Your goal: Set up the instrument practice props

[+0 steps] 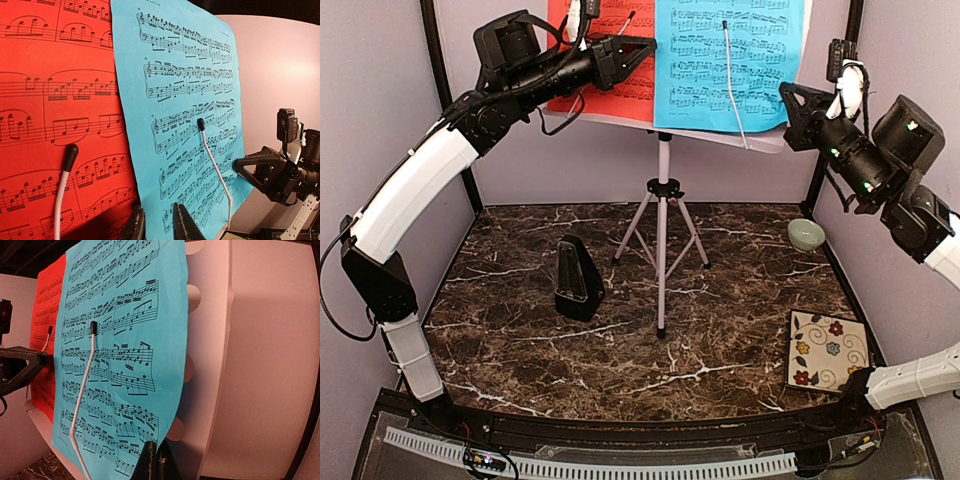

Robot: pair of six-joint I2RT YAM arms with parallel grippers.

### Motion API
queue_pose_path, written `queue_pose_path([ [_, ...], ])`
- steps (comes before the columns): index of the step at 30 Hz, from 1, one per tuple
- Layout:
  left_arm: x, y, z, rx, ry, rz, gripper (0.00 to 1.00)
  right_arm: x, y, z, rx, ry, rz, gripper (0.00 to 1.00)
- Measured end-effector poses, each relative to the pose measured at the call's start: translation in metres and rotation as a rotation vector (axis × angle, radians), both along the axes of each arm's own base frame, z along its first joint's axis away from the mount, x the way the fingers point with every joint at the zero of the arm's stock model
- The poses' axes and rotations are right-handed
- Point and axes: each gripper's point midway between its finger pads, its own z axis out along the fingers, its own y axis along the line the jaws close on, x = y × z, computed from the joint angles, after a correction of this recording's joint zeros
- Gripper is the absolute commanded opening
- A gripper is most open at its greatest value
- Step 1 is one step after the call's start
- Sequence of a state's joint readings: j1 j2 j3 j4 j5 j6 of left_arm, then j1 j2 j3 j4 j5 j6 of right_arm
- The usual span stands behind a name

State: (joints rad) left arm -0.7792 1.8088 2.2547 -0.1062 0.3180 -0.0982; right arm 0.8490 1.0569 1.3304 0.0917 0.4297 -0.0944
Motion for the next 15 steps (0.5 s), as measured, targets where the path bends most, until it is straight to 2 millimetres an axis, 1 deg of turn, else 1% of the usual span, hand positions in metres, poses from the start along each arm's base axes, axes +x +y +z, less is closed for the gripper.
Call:
queue_pose_path([
  [3, 0.0, 0.0, 0.0, 0.0, 0.0, -0.003, 0.21, 0.001, 0.0, -0.013, -0.009, 0.014, -0.006, 0.0],
  [7, -0.001, 0.0, 0.0, 0.001, -0.001, -0.003, 0.22, 0.003, -0.003, -0.023, -0.006, 0.026, -0.022, 0.0],
  [11, -0.001, -0.001, 0.0, 0.001, -0.002, -0.007, 0.32, 0.002, -0.008, -0.026, 0.005, 0.027, -0.038, 0.0],
  [13, -0.002, -0.001, 0.0, 0.002, -0.002, -0.01, 0.37, 0.001, -0.01, -0.025, 0.011, 0.022, -0.039, 0.03],
  [15, -0.002, -0.001, -0.001, 0.004, -0.001, -0.011, 0.43, -0.001, -0.012, -0.022, 0.021, 0.015, -0.041, 0.13],
])
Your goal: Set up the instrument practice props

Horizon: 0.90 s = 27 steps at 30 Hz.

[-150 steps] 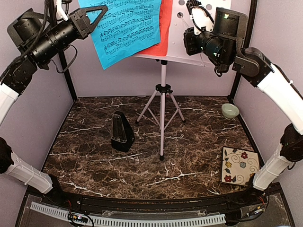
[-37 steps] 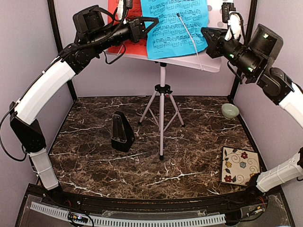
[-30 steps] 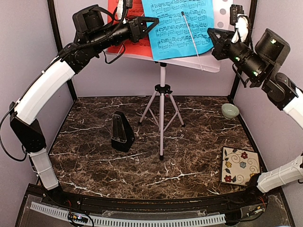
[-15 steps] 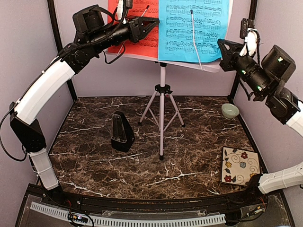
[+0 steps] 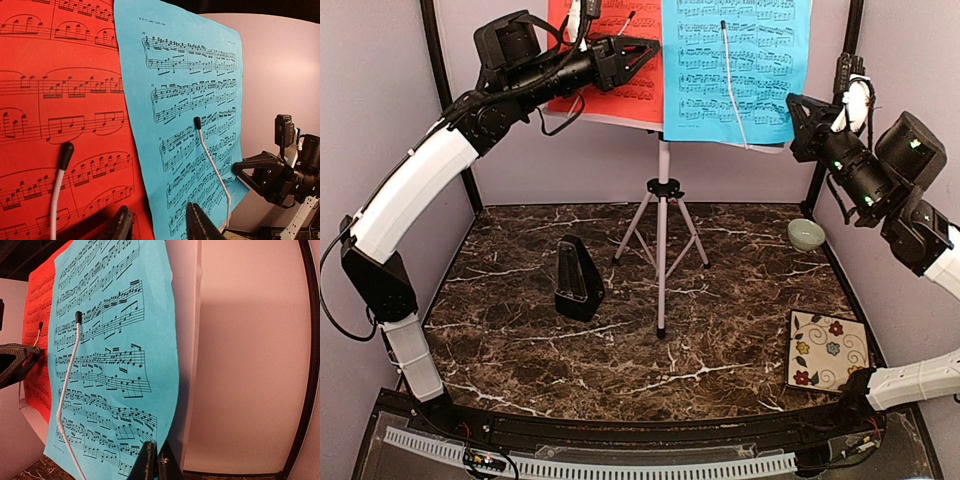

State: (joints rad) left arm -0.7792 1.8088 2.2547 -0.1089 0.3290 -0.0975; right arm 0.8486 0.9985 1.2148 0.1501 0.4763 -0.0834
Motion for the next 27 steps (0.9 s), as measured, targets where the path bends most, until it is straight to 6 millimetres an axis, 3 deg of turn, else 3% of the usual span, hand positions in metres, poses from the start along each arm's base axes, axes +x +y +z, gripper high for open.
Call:
queue_pose_path([
  [3, 0.0, 0.0, -0.003, 0.012, 0.008, 0.005, 0.52, -0.002, -0.003, 0.004, 0.013, -0.008, -0.004, 0.27],
  [8, -0.003, 0.01, -0.009, 0.039, 0.032, 0.033, 0.68, -0.005, -0.009, 0.007, 0.028, -0.01, -0.012, 0.64],
  [13, -0.017, 0.036, -0.013, 0.071, 0.054, 0.086, 0.84, -0.007, -0.013, 0.009, 0.026, 0.008, -0.013, 0.89],
  [18, -0.033, 0.07, -0.013, 0.087, 0.074, 0.163, 0.9, -0.013, -0.018, 0.011, 0.026, 0.039, -0.001, 0.97],
  [21, -0.042, 0.093, -0.024, 0.102, 0.105, 0.216, 0.94, -0.02, -0.026, 0.009, 0.026, 0.057, 0.006, 0.99],
  [27, -0.048, 0.142, -0.068, 0.155, 0.237, 0.342, 0.99, -0.04, -0.045, 0.001, 0.039, 0.109, 0.033, 1.0],
])
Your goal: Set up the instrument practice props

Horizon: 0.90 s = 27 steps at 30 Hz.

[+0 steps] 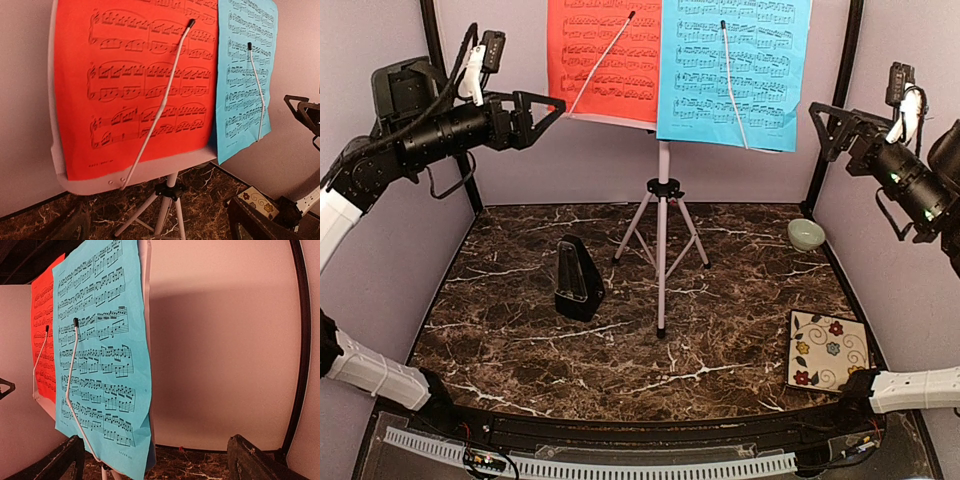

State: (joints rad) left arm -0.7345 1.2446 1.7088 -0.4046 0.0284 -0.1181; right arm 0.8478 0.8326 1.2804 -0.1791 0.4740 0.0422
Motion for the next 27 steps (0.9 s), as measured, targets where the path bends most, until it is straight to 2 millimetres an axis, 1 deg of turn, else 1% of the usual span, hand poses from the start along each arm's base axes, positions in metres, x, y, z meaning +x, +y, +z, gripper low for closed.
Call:
queue_pose_path([
  [2, 0.003, 0.015, -0.016, 0.01, 0.05, 0.047, 0.99, -0.004, -0.003, -0.006, 0.002, 0.025, 0.011, 1.0],
  [4, 0.009, 0.032, -0.039, 0.02, 0.12, 0.098, 0.99, -0.006, -0.004, -0.015, 0.0, 0.059, 0.024, 1.0],
  [7, 0.021, 0.058, -0.083, 0.026, 0.238, 0.173, 0.99, -0.003, 0.004, -0.043, -0.025, 0.133, 0.049, 1.0],
  [8, 0.026, 0.068, -0.104, 0.029, 0.291, 0.203, 0.99, -0.001, 0.011, -0.059, -0.038, 0.168, 0.064, 1.0],
  [10, 0.033, 0.082, -0.137, 0.032, 0.374, 0.244, 0.99, 0.004, 0.022, -0.091, -0.076, 0.24, 0.085, 1.0],
  [11, 0.036, 0.088, -0.152, 0.033, 0.412, 0.259, 0.99, 0.007, 0.028, -0.113, -0.098, 0.286, 0.097, 1.0],
  [12, 0.04, 0.096, -0.169, 0.026, 0.455, 0.278, 0.99, 0.008, 0.032, -0.127, -0.115, 0.318, 0.104, 1.0],
  [14, 0.046, 0.111, -0.204, 0.011, 0.548, 0.308, 0.99, 0.013, 0.043, -0.163, -0.153, 0.396, 0.122, 1.0],
  [17, 0.051, 0.134, -0.248, -0.032, 0.665, 0.36, 0.99, 0.015, 0.054, -0.201, -0.185, 0.48, 0.143, 1.0],
  [19, 0.051, 0.145, -0.267, -0.067, 0.713, 0.382, 0.99, 0.015, 0.057, -0.218, -0.189, 0.518, 0.155, 1.0],
  [21, 0.05, 0.152, -0.281, -0.097, 0.75, 0.395, 0.99, 0.017, 0.059, -0.232, -0.175, 0.551, 0.166, 1.0],
  [24, 0.049, 0.155, -0.289, -0.122, 0.769, 0.397, 0.99, 0.025, 0.057, -0.248, -0.134, 0.59, 0.166, 1.0],
  [27, 0.048, 0.153, -0.293, -0.128, 0.776, 0.387, 0.99, 0.035, 0.05, -0.267, -0.097, 0.631, 0.159, 1.0],
])
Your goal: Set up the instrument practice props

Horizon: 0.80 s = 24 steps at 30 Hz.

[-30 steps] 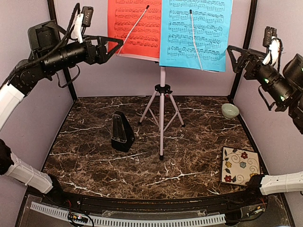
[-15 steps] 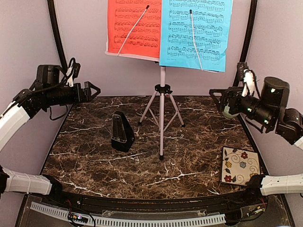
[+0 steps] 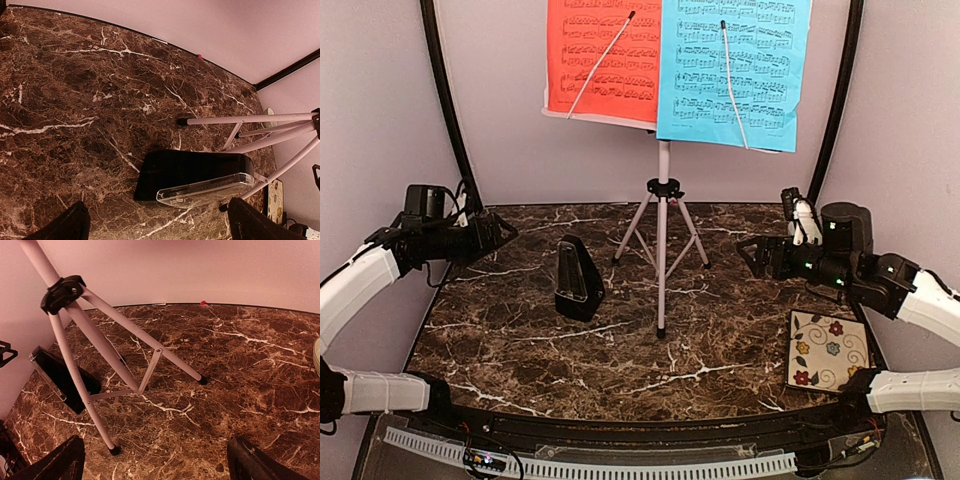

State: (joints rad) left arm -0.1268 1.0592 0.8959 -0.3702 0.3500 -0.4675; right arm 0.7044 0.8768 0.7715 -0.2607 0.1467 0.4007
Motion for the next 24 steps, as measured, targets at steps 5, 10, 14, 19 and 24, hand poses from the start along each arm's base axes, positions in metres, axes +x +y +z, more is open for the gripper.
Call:
queue_pose_path([
  [5, -0.009, -0.005, -0.009, -0.002, 0.004, -0.045, 0.99, 0.02, -0.021, -0.029, 0.014, 0.09, -0.057, 1.0],
  [10, -0.024, -0.009, -0.014, 0.004, -0.02, -0.087, 0.99, 0.025, -0.046, -0.046, 0.037, 0.144, -0.123, 1.0],
  [14, -0.034, -0.031, -0.017, 0.029, -0.049, -0.181, 0.99, 0.026, -0.047, -0.051, 0.062, 0.175, -0.112, 1.0],
  [19, -0.051, -0.075, -0.023, 0.049, -0.107, -0.328, 0.99, 0.028, -0.032, -0.056, 0.103, 0.208, -0.055, 1.0],
  [24, -0.044, -0.094, -0.028, 0.105, -0.15, -0.347, 0.99, 0.032, -0.019, -0.062, 0.134, 0.236, -0.019, 1.0],
])
